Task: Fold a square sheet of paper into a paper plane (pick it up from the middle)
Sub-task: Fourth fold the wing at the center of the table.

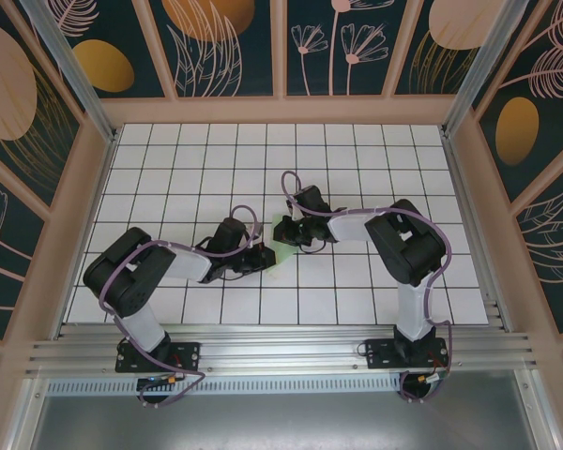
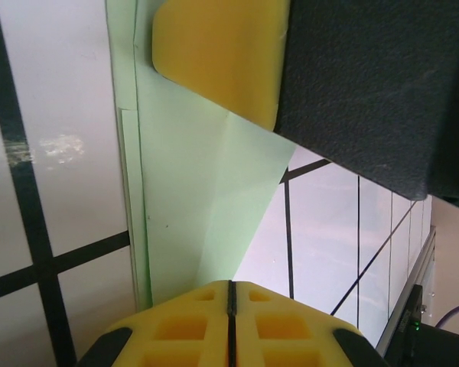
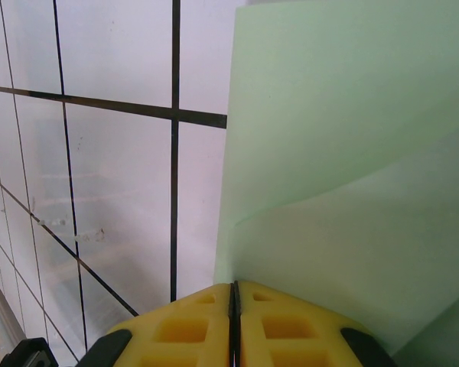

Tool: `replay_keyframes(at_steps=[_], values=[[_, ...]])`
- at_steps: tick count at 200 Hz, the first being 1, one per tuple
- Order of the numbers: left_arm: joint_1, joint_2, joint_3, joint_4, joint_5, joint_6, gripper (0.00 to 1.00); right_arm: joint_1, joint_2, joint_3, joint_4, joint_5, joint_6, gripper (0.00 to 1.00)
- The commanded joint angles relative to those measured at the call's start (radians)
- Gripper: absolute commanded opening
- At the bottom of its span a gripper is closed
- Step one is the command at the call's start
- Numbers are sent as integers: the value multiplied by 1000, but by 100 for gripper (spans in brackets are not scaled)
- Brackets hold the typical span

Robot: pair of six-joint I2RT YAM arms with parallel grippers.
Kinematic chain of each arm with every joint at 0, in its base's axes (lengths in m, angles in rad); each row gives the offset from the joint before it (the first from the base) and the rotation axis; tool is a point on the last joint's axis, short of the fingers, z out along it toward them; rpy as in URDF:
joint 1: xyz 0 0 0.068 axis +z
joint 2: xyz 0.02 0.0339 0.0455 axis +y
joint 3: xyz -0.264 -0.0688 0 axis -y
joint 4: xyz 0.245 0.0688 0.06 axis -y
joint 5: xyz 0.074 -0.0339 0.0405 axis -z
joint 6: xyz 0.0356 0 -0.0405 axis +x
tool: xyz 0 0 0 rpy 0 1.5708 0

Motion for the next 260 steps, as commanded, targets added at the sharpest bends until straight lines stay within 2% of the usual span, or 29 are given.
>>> replay_keyframes(at_steps=[1, 41, 86, 136, 161, 208, 260], values=[[-3, 18, -28, 3, 22, -14, 10, 13, 66, -35, -99, 81, -19, 12], [-3, -3, -44, -37, 5, -12, 9, 13, 70, -38, -102, 91, -17, 12], [-2, 6, -50, -81, 46, -14, 8, 13, 78, -32, -113, 104, -20, 12], [-2, -3, -56, -233, -35, 1, 2, 13, 79, -19, -127, 114, -25, 12], [-4, -3, -60, -279, -20, 12, 0, 15, 79, -14, -136, 120, -25, 12], [-4, -37, -96, -312, 11, 20, 0, 18, 79, -15, -140, 127, -25, 12], [-6, -87, -76, -462, -21, 79, 0, 22, 79, -16, -142, 132, -22, 13]])
